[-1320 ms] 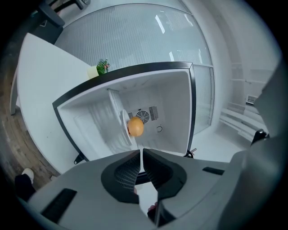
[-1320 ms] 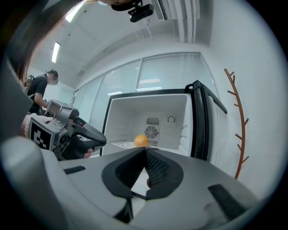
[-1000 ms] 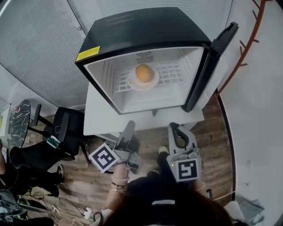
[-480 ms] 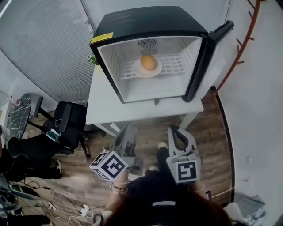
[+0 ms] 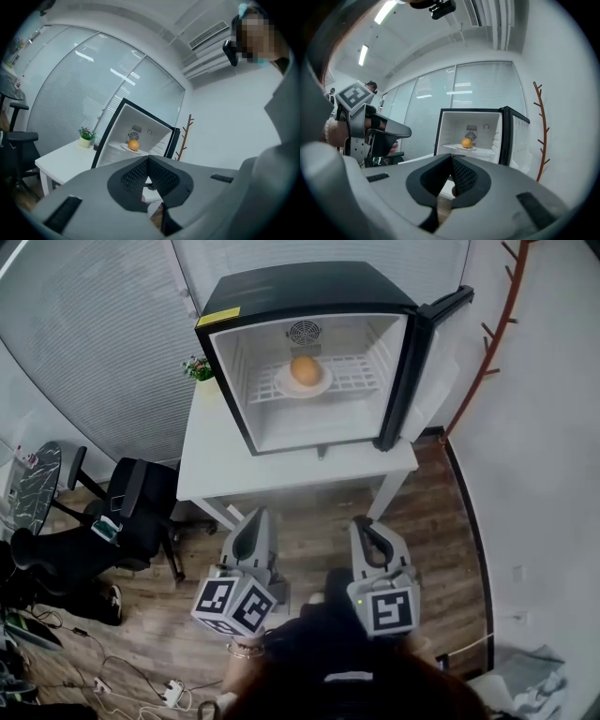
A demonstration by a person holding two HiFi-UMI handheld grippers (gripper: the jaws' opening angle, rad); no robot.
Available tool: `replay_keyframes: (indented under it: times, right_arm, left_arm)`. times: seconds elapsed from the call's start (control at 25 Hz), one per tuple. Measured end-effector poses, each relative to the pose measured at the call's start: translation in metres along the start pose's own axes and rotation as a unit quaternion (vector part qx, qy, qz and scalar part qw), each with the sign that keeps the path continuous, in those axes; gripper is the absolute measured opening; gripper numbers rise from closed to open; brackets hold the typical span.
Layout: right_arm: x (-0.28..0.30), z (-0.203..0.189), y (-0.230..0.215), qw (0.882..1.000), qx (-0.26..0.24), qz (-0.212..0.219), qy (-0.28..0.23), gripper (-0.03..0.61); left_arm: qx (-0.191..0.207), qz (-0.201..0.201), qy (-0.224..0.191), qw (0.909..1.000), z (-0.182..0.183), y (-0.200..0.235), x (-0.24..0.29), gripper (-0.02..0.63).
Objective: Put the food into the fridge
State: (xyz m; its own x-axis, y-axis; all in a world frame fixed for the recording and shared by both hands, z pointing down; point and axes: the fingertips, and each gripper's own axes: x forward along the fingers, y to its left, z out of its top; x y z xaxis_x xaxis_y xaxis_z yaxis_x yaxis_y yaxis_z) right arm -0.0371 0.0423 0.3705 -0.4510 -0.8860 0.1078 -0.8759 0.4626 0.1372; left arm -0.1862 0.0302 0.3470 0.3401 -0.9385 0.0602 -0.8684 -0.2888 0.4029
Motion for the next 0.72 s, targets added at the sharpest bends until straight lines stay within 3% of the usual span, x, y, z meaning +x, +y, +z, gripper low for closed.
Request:
replay_keyframes:
  times: [0.36,0.72]
  right_arm:
    - [-0.031,0.006,-0.007,1.0,0.006,0.03,0.006,0.0]
    - [-0.091,-0.008,-0.028,0.999,0.008,0.045,0.019,-0.002]
  left_arm:
    - [0.048,0.002,0.029,0.9984,-0.02,-0.039,-0.007,0.0]
    - [0.047,0.01,0.036,0.9982,-0.052,-0.099,-0.037,0.0]
